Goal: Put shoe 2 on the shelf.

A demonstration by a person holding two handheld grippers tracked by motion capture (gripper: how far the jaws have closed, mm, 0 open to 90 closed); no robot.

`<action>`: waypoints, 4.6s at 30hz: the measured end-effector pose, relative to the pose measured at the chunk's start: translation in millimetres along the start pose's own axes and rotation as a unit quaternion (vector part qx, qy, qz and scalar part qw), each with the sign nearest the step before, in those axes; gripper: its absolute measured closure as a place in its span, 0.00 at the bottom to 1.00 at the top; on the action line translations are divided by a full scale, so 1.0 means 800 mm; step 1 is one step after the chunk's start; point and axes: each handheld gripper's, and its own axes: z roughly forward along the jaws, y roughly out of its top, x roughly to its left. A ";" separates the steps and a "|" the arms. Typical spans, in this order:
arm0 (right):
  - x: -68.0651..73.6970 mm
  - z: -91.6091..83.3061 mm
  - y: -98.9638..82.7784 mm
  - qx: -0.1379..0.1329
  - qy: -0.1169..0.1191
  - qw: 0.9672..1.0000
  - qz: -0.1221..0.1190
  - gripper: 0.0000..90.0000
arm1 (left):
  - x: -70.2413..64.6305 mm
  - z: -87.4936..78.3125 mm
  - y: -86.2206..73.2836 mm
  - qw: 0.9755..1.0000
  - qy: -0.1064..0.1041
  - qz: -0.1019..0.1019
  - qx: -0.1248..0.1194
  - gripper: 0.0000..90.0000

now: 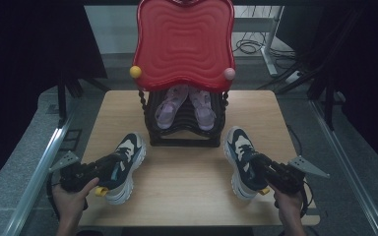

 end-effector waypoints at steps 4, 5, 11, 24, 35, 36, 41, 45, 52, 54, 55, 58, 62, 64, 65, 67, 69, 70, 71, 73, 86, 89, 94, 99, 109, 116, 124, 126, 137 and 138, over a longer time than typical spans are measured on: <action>-0.001 -0.001 0.006 -0.010 -0.004 1.000 0.004 0.80 | 0.002 -0.003 0.006 1.000 0.004 -0.001 -0.012 0.76; -0.001 0.000 0.008 -0.012 -0.005 1.000 0.004 0.80 | 0.003 -0.003 0.007 1.000 0.005 -0.003 -0.015 0.76; -0.002 0.006 0.017 -0.026 -0.012 1.000 0.001 0.80 | 0.005 -0.003 0.015 1.000 0.010 -0.004 -0.023 0.76; -0.006 0.012 0.034 -0.049 -0.015 0.999 0.010 0.79 | 0.016 -0.006 0.043 0.998 0.007 -0.016 -0.054 0.76; -0.004 0.016 0.060 -0.067 -0.019 0.998 0.002 0.79 | 0.014 -0.011 0.074 0.998 0.013 -0.002 -0.066 0.76; -0.004 0.017 0.062 -0.069 -0.019 0.997 0.001 0.79 | 0.014 -0.011 0.076 0.998 0.014 -0.001 -0.067 0.76; -0.006 0.017 0.074 -0.079 -0.016 0.997 0.000 0.79 | 0.014 -0.010 0.091 0.997 0.019 0.004 -0.074 0.76; -0.005 0.016 0.086 -0.086 -0.014 0.996 -0.003 0.79 | 0.012 -0.009 0.103 0.997 0.016 0.005 -0.081 0.76; -0.008 0.016 0.100 -0.092 -0.010 0.996 0.002 0.79 | 0.012 -0.011 0.125 0.995 0.010 0.006 -0.101 0.75; -0.011 0.017 0.103 -0.094 -0.011 0.996 0.006 0.79 | 0.014 -0.012 0.130 0.994 0.010 0.005 -0.107 0.76; -0.011 0.018 0.105 -0.094 -0.011 0.995 0.008 0.79 | 0.015 -0.013 0.132 0.994 0.009 0.004 -0.110 0.76; -0.012 0.018 0.111 -0.097 -0.011 0.995 0.009 0.78 | 0.016 -0.015 0.138 0.994 0.009 0.003 -0.113 0.76; -0.010 0.018 0.118 -0.102 -0.010 0.995 0.005 0.78 | 0.017 -0.016 0.144 0.993 0.007 0.000 -0.119 0.76; -0.009 0.018 0.122 -0.105 -0.009 0.994 0.004 0.78 | 0.018 -0.015 0.146 0.993 0.004 -0.002 -0.121 0.76; -0.008 0.018 0.123 -0.106 -0.008 0.994 0.005 0.78 | 0.018 -0.014 0.148 0.993 0.003 -0.003 -0.121 0.75; -0.007 0.019 0.126 -0.108 -0.008 0.994 0.003 0.78 | 0.018 -0.013 0.150 0.993 0.003 -0.002 -0.122 0.76; -0.006 0.020 0.128 -0.109 -0.008 0.994 0.002 0.78 | 0.018 -0.012 0.153 0.992 0.002 -0.002 -0.125 0.76; -0.005 0.021 0.130 -0.110 -0.007 0.994 0.002 0.78 | 0.019 -0.012 0.154 0.992 0.002 -0.002 -0.126 0.76; -0.005 0.021 0.130 -0.110 -0.007 0.994 0.001 0.78 | 0.018 -0.012 0.156 0.992 0.002 -0.003 -0.128 0.76; -0.004 0.022 0.133 -0.113 -0.006 0.994 0.001 0.78 | 0.018 -0.013 0.159 0.992 0.000 -0.003 -0.129 0.76; 0.002 0.024 0.150 -0.120 -0.007 0.993 -0.006 0.78 | 0.016 -0.015 0.176 0.990 -0.011 -0.003 -0.141 0.75; 0.004 0.025 0.155 -0.124 -0.007 0.992 -0.004 0.78 | 0.013 -0.016 0.181 0.989 -0.007 0.001 -0.145 0.76; 0.007 0.025 0.163 -0.129 -0.010 0.992 -0.007 0.78 | 0.012 -0.017 0.190 0.989 -0.002 0.002 -0.148 0.76; 0.008 0.026 0.169 -0.133 -0.013 0.991 -0.006 0.78 | 0.010 -0.018 0.197 0.988 -0.004 0.000 -0.156 0.76; 0.012 0.021 0.189 -0.144 -0.015 0.989 -0.003 0.78 | 0.007 -0.020 0.209 0.986 -0.003 0.001 -0.166 0.76; 0.017 0.015 0.208 -0.153 -0.019 0.988 -0.008 0.78 | 0.007 -0.022 0.222 0.983 -0.002 -0.003 -0.181 0.76; 0.022 0.013 0.228 -0.162 -0.022 0.987 -0.008 0.78 | 0.000 -0.028 0.241 0.982 -0.005 0.000 -0.191 0.76; 0.021 0.013 0.233 -0.167 -0.024 0.986 -0.011 0.78 | -0.001 -0.028 0.246 0.981 -0.008 -0.002 -0.194 0.76; 0.032 0.017 0.267 -0.173 -0.025 0.985 -0.017 0.78 | -0.005 -0.023 0.268 0.981 -0.015 -0.001 -0.193 0.76; 0.034 0.017 0.270 -0.174 -0.023 0.984 -0.019 0.78 | -0.006 -0.023 0.270 0.981 -0.014 -0.001 -0.192 0.76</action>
